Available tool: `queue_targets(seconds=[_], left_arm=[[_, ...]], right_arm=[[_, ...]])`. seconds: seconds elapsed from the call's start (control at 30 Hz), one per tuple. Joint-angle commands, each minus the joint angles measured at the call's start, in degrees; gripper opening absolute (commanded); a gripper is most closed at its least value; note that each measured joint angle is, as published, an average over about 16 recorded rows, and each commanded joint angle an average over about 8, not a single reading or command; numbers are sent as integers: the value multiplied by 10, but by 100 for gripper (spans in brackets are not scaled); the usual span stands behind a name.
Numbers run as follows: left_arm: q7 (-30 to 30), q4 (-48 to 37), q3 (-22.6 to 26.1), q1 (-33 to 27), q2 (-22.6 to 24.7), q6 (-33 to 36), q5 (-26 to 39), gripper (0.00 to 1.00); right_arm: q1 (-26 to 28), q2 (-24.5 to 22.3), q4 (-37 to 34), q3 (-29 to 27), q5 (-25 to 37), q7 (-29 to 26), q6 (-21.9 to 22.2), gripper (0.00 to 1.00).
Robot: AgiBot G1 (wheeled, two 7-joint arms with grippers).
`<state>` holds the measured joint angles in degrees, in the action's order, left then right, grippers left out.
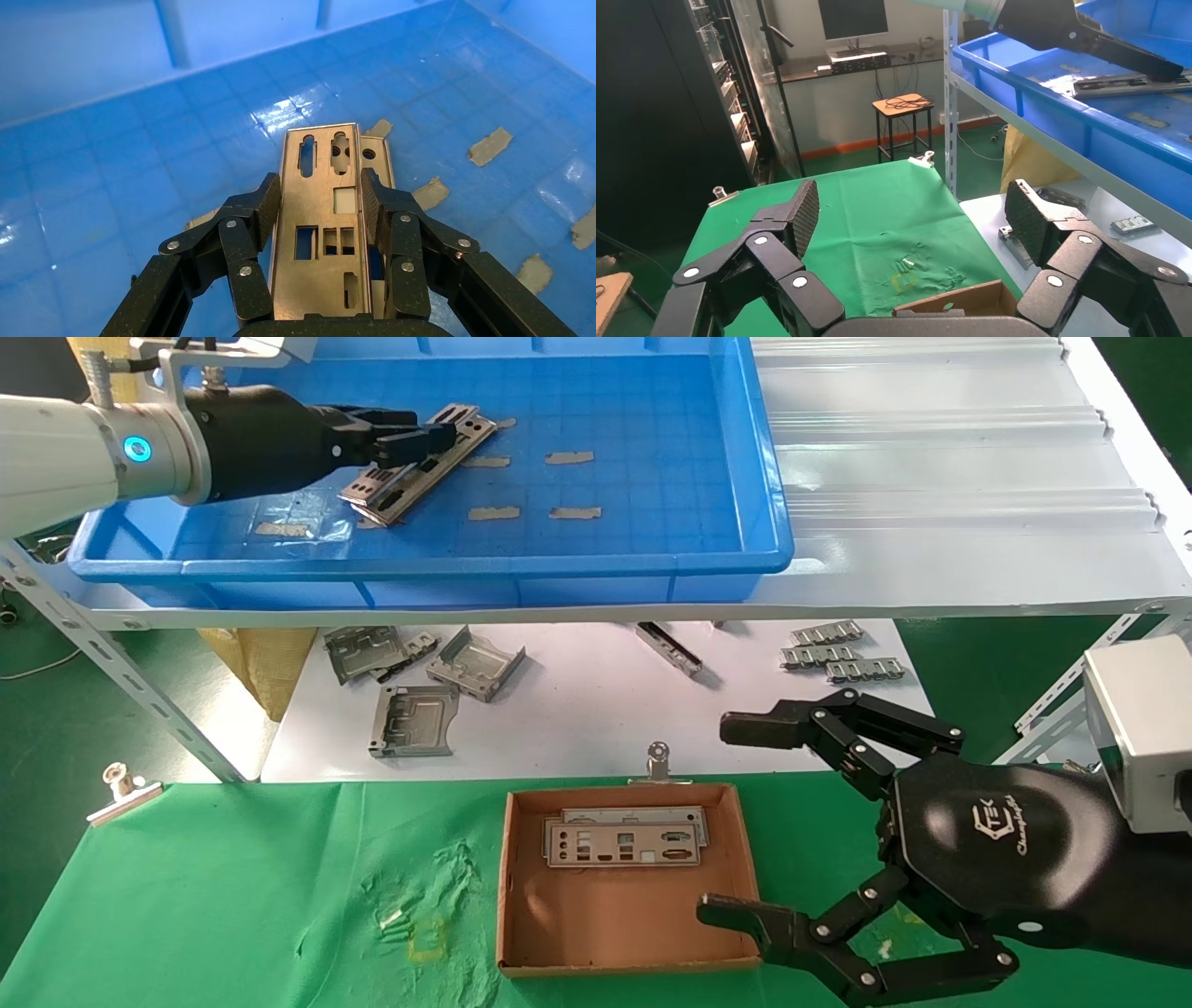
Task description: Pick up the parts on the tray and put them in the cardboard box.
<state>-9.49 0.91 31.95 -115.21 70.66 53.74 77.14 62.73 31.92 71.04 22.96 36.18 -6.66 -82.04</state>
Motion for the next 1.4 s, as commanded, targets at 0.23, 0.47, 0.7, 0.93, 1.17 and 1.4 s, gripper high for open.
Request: queue_targets(seconds=[0.23,0.47,0.7,0.93,1.17,1.4], left_arm=[[12,13,-6,-25,-8,26,-9,0],[34,29,-13,-42,-17,98,-21,0],[62,43,-18,-46,-35,216,-32,0],[95,72,-16,-38,-44,362,-45,0],[96,176,22,9,-56,385,-78,0],[65,341,107,96,-96,380,-159,0]], right_arm=[[0,0,0,0,0,0,0,100],[0,0,0,0,0,0,0,100],[0,0,0,0,0,0,0,100],[0,0,0,0,0,0,0,100],[0,0,0,0,0,0,0,100],[0,0,0,0,0,0,0,100]])
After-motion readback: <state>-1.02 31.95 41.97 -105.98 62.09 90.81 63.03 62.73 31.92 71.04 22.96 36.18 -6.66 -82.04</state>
